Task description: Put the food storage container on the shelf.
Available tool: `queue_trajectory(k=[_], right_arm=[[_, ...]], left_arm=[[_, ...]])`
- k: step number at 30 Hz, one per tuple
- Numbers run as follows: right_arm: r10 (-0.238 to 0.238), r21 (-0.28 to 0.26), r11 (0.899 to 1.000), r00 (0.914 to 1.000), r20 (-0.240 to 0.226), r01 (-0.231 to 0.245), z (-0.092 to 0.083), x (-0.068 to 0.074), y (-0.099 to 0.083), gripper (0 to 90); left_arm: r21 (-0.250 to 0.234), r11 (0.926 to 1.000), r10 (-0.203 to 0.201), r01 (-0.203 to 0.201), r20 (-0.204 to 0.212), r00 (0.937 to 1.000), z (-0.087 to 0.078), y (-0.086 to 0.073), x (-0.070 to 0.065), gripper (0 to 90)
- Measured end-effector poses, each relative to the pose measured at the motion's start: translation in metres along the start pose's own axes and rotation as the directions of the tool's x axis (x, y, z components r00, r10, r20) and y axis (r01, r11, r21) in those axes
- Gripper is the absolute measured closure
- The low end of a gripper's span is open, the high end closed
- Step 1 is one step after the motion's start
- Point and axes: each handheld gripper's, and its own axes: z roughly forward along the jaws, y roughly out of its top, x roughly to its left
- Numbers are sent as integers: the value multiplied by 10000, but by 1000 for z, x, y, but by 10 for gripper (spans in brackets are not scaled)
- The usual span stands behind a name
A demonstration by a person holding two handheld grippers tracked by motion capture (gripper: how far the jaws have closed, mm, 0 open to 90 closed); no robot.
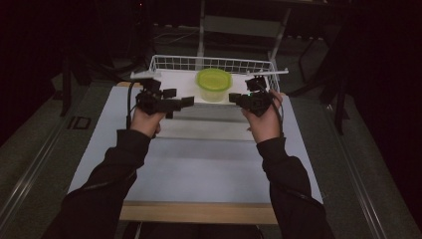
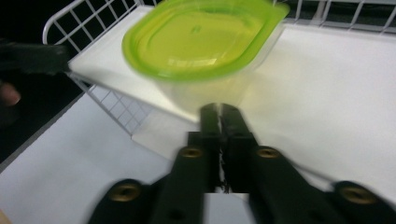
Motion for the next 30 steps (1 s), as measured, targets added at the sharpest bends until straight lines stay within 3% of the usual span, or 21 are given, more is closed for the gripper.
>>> queue_trajectory(k=[1, 3, 7, 10, 14, 19, 25, 30], right_arm=[[0, 0, 10000, 10000, 0, 0, 0, 0, 0, 900], [15, 15, 10000, 9999, -147, -15, 6, 3, -5, 900], [0, 106, 9999, 9992, -404, 4, 24, 11, -13, 900], [72, 122, 9999, 9994, -324, -68, 33, 13, -11, 900], [130, 73, 9999, 9998, -175, -129, 42, 13, -7, 898], [335, 71, 9994, 9993, -171, -334, 51, 10, 0, 883], [383, 105, 9992, 9993, 22, -383, 58, 8, 6, 846], [450, 77, 9990, 9986, -289, -448, 51, 10, 0, 814]], left_arm=[[0, 10000, 0, 0, 0, 10000, 0, 0, 0, 11], [-284, 9990, 343, -343, -10, 9994, -7, -23, -4, 11], [-783, 9955, 545, -533, 134, 9984, -20, -65, -12, 11], [-787, 9944, 703, -704, -45, 9975, -22, -95, -17, 12], [-715, 9937, 850, -860, -182, 9962, -24, -120, -20, 12], [-503, 9944, 923, -927, -104, 9957, -25, -132, -20, 12], [-738, 9936, 860, -853, 75, 9963, -27, -135, -20, 12], [-789, 9886, 1288, -1279, 58, 9917, -27, -135, -22, 12]])
